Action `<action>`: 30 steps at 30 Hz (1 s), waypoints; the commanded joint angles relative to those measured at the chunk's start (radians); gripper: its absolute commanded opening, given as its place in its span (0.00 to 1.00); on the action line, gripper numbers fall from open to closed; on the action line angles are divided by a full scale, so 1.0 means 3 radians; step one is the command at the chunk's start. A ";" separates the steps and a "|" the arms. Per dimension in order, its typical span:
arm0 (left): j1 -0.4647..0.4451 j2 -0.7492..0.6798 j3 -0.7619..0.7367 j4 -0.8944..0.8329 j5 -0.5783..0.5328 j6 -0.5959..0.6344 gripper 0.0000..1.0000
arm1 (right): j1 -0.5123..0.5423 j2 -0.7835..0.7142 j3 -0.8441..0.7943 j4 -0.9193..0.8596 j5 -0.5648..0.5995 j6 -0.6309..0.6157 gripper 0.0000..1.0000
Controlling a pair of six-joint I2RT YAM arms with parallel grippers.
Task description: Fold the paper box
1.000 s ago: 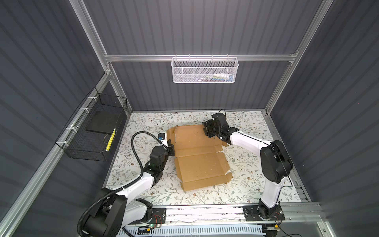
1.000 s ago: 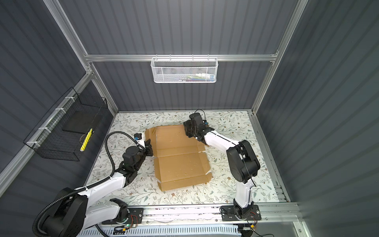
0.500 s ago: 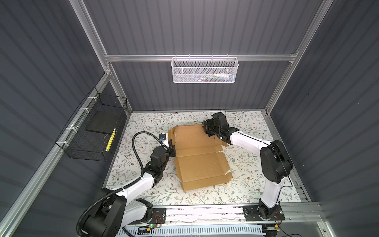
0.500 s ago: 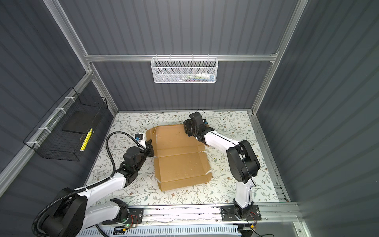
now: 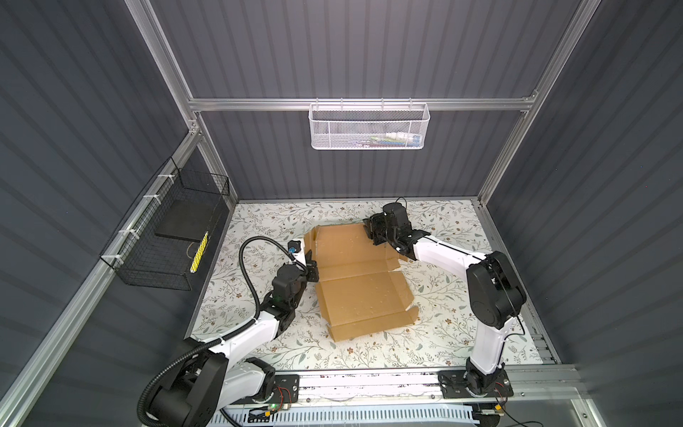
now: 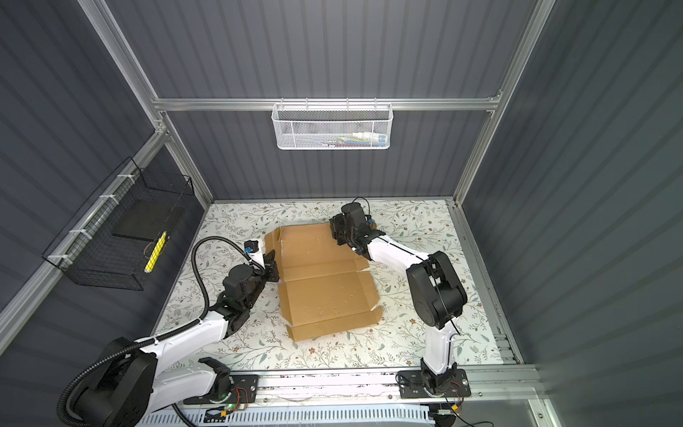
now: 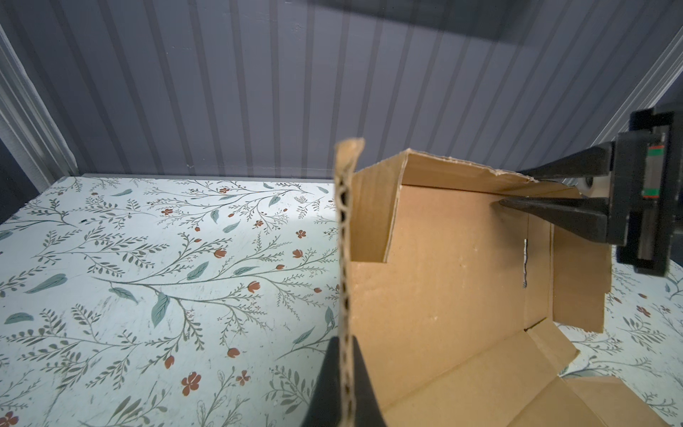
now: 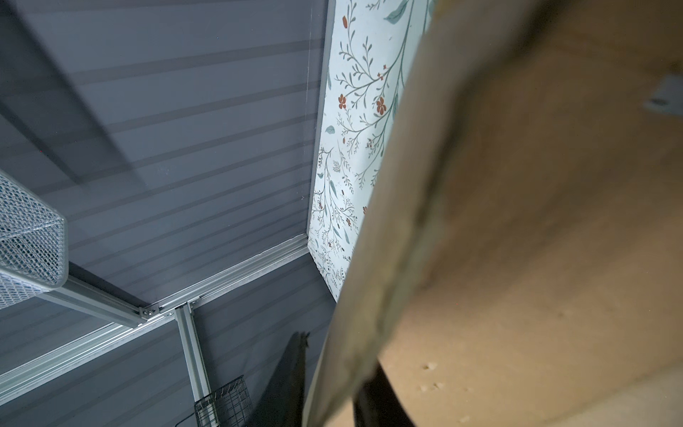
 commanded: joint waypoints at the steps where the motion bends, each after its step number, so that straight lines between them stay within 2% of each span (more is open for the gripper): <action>1: -0.0025 0.0015 0.0003 0.0189 -0.0065 -0.0030 0.00 | -0.0005 0.0097 0.0057 0.0023 -0.0051 0.0011 0.24; 6: -0.0030 0.0020 0.0008 0.0184 -0.0064 -0.0022 0.00 | -0.0006 0.0096 0.0037 0.0054 -0.0053 0.0017 0.22; 17: -0.0035 -0.0041 -0.0028 0.0096 -0.0099 -0.0041 0.00 | -0.0004 0.0072 -0.0053 0.0218 -0.0082 0.0011 0.10; 26: -0.0035 -0.0197 -0.0041 -0.0103 -0.0095 -0.0067 0.00 | -0.0006 0.0026 -0.0173 0.0418 -0.0143 0.0001 0.06; 30: -0.0032 -0.0304 -0.0089 -0.0192 -0.0080 -0.0117 0.05 | 0.0002 -0.0024 -0.0241 0.0494 -0.0165 0.0001 0.05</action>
